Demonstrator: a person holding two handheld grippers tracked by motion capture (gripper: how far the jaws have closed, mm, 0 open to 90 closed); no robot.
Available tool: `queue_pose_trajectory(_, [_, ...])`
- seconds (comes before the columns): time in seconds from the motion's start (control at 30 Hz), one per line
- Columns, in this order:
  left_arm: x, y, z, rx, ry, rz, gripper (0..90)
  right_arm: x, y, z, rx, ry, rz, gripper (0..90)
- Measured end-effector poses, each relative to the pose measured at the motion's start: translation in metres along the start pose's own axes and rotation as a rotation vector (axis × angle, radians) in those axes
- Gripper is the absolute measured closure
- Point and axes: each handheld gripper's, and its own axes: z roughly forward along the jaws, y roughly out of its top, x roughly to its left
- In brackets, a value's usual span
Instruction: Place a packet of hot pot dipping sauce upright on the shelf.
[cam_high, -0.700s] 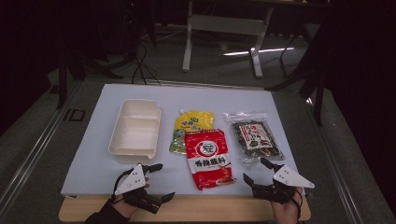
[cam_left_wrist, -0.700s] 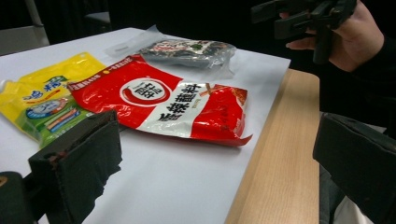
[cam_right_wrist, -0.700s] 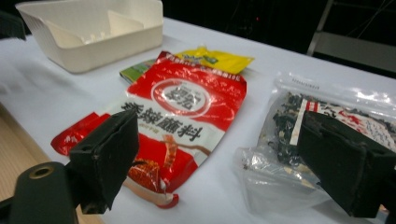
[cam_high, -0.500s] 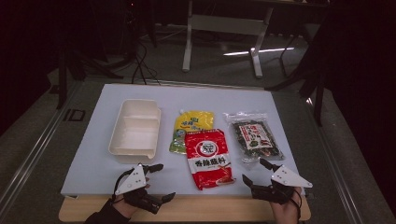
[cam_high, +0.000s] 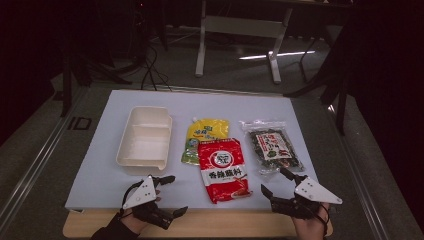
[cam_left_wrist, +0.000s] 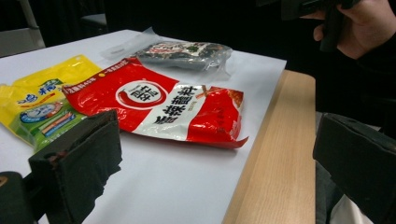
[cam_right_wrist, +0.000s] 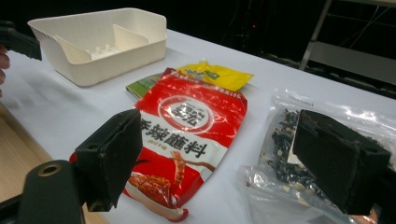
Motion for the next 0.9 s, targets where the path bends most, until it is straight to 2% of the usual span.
queue_pose_trajectory(0.1, [0.0,0.0,0.0,0.003,-0.002,0.004,2.2,0.002,0.003,0.0,0.0,0.002,-0.013,15.6])
queue_pose_trajectory(0.23, [-0.002,0.001,0.001,0.001,-0.012,0.012,2.2,0.004,0.018,-0.001,-0.029,0.013,-0.066,17.2])
queue_pose_trajectory(0.3, [-0.002,0.001,0.001,0.003,-0.013,0.017,2.2,0.003,0.027,-0.002,-0.037,0.02,-0.078,16.5])
queue_pose_trajectory(0.4, [-0.002,0.001,0.0,0.0,-0.015,0.01,2.2,-0.002,0.038,-0.001,-0.047,0.034,-0.065,15.0])
queue_pose_trajectory(0.57, [-0.002,0.002,0.0,-0.003,-0.015,0.01,2.2,-0.009,0.053,0.005,-0.069,0.036,-0.09,15.0])
queue_pose_trajectory(0.9, [-0.001,0.002,0.0,0.001,-0.019,0.009,2.2,-0.02,0.069,0.026,-0.07,0.052,-0.099,13.0])
